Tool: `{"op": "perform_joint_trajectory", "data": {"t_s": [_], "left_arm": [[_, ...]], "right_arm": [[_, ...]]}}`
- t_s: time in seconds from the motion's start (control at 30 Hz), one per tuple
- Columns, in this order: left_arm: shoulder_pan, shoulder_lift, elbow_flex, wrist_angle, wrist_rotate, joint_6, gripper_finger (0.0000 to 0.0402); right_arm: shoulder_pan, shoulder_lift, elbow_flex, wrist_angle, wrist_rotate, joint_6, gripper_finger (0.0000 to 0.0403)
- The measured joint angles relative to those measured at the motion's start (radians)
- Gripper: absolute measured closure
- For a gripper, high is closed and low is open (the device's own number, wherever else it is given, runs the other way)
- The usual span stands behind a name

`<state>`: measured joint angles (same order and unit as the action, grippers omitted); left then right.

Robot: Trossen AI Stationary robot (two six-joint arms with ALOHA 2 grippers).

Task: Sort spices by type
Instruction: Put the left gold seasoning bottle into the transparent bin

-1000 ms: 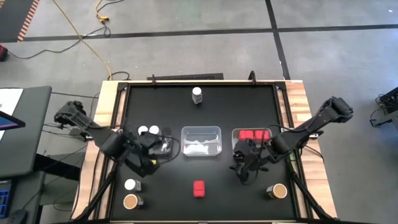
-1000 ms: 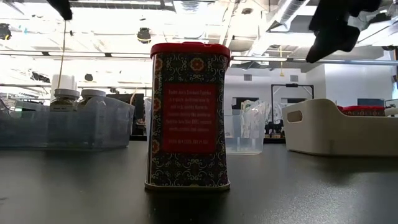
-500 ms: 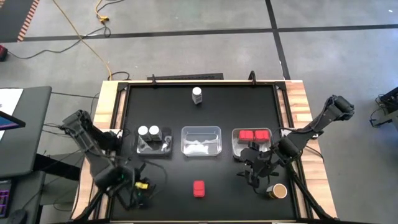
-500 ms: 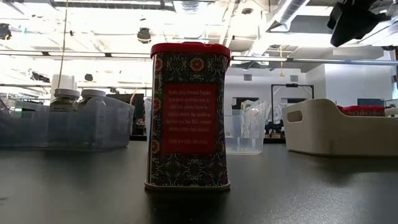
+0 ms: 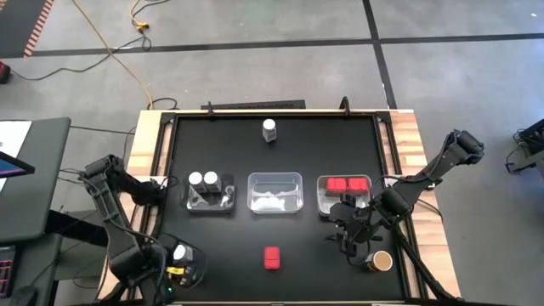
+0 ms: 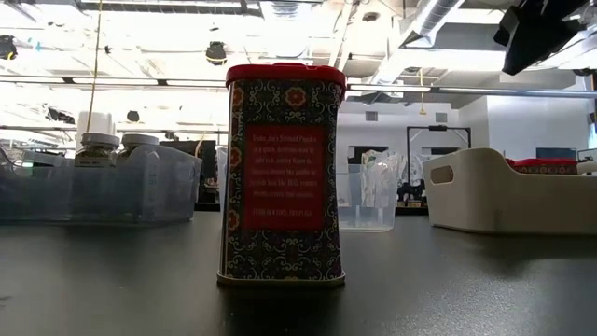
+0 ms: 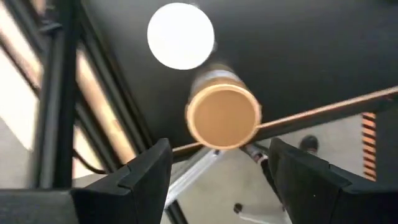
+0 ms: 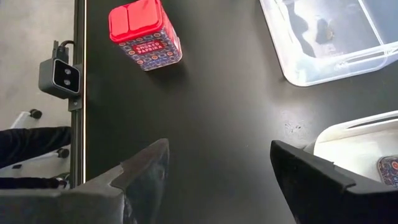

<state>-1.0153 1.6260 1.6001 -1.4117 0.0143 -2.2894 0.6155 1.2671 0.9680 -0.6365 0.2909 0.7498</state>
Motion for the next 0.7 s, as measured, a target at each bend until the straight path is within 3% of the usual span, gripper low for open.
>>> {"op": "perform_joint_trajectory", "data": {"t_s": [0.47, 0.7], "left_arm": [[-0.002, 0.0, 0.0, -0.005, 0.0, -0.04, 0.0136], [0.005, 0.011, -0.001, -0.004, 0.014, -0.036, 0.0098]], "right_arm": [[0.0, 0.0, 0.0, -0.001, 0.0, -0.002, 0.0097], [0.0, 0.0, 0.0, -0.001, 0.0, 0.001, 0.0097]]}}
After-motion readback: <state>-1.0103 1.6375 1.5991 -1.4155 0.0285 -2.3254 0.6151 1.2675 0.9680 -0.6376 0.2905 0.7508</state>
